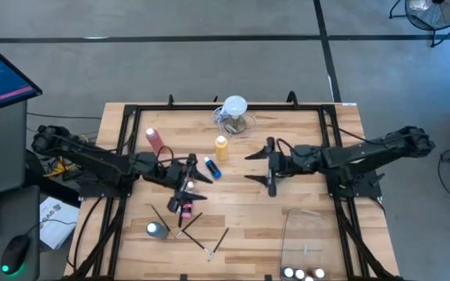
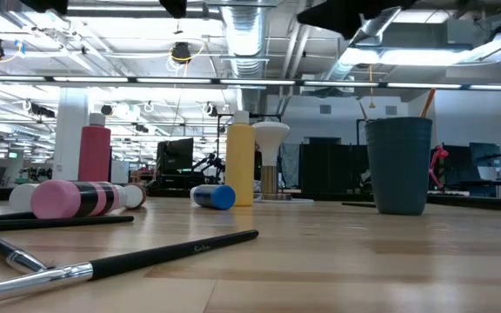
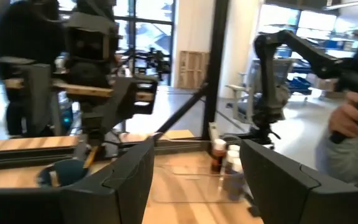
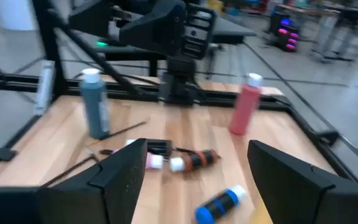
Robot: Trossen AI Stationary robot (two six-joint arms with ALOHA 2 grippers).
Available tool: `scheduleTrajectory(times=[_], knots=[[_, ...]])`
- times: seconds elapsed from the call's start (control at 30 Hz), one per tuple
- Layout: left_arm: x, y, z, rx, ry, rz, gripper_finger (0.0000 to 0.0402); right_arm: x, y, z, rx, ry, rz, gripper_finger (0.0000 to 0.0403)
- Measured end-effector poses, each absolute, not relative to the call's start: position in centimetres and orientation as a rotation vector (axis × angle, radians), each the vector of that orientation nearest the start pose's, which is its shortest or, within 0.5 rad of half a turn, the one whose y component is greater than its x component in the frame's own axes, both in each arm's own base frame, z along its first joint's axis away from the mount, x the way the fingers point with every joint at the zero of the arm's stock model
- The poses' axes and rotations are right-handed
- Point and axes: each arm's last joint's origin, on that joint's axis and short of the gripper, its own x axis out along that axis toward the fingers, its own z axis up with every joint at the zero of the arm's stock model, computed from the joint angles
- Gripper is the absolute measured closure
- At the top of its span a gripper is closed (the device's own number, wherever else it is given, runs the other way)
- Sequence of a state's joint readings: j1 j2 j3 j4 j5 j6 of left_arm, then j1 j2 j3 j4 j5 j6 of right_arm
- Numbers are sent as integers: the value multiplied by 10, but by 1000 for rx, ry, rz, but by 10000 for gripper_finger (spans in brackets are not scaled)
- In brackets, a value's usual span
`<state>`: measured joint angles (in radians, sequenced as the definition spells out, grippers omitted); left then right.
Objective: Pick & Place Paint Supplies
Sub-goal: Put the black silver paintbrush into the blue cup
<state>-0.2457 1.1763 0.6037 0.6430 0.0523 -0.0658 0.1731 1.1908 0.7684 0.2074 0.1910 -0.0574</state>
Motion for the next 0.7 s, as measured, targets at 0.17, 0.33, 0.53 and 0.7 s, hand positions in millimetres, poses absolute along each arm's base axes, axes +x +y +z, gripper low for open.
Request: scheduleTrajectory(times=[0.17,0.33,0.53,0.7], knots=[[243,-73,272,-73,-60,-343,177,280,43,285,-113,200,137,131],[240,-78,273,-75,-63,-363,177,297,50,281,-130,236,290,131],[236,-80,277,-78,-84,-375,177,313,62,265,-86,344,376,131],[236,-78,280,-49,-111,-367,177,322,71,253,-19,411,384,131]])
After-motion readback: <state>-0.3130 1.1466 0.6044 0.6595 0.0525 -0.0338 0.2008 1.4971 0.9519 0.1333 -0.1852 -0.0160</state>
